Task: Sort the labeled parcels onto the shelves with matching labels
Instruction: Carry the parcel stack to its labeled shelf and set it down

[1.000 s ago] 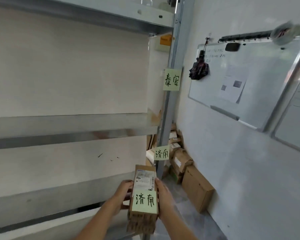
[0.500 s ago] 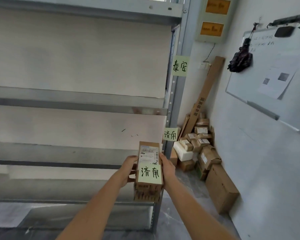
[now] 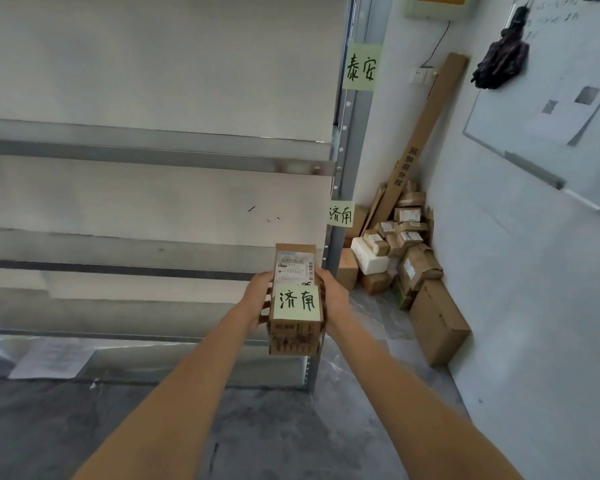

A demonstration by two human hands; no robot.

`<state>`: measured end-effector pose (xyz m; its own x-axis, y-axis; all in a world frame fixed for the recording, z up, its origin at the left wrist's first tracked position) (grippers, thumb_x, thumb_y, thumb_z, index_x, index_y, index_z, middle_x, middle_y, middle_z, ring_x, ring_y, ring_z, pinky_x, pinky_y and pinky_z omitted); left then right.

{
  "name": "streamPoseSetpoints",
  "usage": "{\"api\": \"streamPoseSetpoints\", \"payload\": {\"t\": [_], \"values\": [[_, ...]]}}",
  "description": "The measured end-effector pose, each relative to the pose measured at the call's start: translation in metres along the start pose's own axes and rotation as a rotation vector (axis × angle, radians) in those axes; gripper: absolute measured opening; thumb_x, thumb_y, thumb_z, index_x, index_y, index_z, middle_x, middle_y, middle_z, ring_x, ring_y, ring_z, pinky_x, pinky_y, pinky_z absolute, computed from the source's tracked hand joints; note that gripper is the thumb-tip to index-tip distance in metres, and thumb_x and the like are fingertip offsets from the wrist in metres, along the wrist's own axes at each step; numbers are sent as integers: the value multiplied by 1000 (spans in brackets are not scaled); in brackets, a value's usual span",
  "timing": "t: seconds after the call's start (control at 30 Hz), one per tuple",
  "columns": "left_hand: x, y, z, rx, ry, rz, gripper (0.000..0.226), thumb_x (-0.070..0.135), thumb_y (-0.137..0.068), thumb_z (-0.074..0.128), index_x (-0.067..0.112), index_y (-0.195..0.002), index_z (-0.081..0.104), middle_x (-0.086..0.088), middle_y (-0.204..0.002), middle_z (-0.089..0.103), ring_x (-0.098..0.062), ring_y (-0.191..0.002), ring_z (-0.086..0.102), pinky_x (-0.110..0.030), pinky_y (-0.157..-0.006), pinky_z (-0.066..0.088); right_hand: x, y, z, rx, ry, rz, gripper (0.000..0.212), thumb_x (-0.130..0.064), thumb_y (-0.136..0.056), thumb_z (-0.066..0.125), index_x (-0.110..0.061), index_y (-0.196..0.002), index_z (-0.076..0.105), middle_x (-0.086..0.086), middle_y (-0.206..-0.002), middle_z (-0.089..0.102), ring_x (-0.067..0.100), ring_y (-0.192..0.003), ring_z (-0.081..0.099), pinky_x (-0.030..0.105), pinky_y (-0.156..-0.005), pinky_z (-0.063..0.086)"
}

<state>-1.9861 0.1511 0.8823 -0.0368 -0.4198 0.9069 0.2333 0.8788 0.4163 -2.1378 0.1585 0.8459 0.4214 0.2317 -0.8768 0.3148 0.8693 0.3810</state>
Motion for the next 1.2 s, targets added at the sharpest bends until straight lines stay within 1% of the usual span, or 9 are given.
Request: {"api": "streamPoseSetpoints", "payload": {"t": [0.17,0.3,0.47,0.57,0.73,0.83,0.93,1.07,1.2], "values": [[-6,-8,-4,57,15,21,37,45,-98,42,15,-117,55,-13,-110,66,-26,-96,62,-34,-71,48,9,-4,1,-5,17,11,41,-31,-88,65,2,-112,67,24,-102,75,41,-94,73,54,-88,58],[-8,-23,-4,95,31,20,45,45,-99,42,12,-127,54,-17,-118,66,-32,-109,62,-36,-75,49,9,-15,1,-45,32,15,41,-30,-89,65,0,-117,63,19,-101,76,36,-92,75,42,-76,62],[-12,-47,2,114,32,-13,33,46,-99,42,19,-109,58,-7,-109,66,-29,-110,58,-41,-89,47,7,-41,-4,-61,79,14,33,-29,-93,62,-4,-114,65,19,-99,76,32,-87,76,39,-71,62],[-11,-65,4,118,16,-18,36,46,-101,38,19,-103,61,-6,-100,67,-27,-108,57,-38,-88,45,9,-58,-3,-40,98,38,28,-30,-94,62,-6,-106,68,16,-95,77,31,-86,76,37,-69,61],[8,-112,6,80,15,7,37,46,-104,30,25,-94,59,-2,-94,65,-17,-91,58,-37,-91,44,4,-105,12,2,105,63,17,-22,-94,59,-9,-89,70,15,-82,76,27,-70,72,42,-73,61],[20,-150,1,40,-15,2,40,49,-103,30,25,-95,61,-3,-94,66,-18,-92,59,-40,-96,44,-2,-137,23,49,102,56,17,-19,-95,57,-9,-92,70,10,-76,73,19,-57,68,29,-56,58],[33,-188,-5,-11,-14,-30,39,47,-103,31,22,-100,61,-6,-95,67,-21,-88,61,-35,-79,48,-11,-174,35,85,152,40,21,-22,-97,53,-12,-87,69,11,-83,73,22,-67,68,30,-60,57],[44,-233,-14,-40,-24,-70,32,43,-104,34,23,-101,59,-6,-97,67,-21,-88,61,-34,-73,49,-16,-207,54,134,147,27,21,-22,-100,47,-14,-97,67,12,-90,74,23,-72,69,29,-59,59],[48,-265,-20,-48,-54,-94,30,37,-105,36,19,-111,59,-5,-88,69,-17,-72,66,-25,-45,53,-7,-231,66,208,132,58,23,-23,-99,48,-13,-110,66,15,-104,74,32,-93,72,40,-76,61]]}}
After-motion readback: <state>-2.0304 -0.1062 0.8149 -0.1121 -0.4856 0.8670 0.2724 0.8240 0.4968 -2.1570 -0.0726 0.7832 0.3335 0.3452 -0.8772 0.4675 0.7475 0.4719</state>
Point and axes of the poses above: each hand's wrist, its own y-axis away from the middle knuckle, its own z-axis out of the palm, x = y × z, the point moved 3 cm from there along -y, towards the middle knuckle
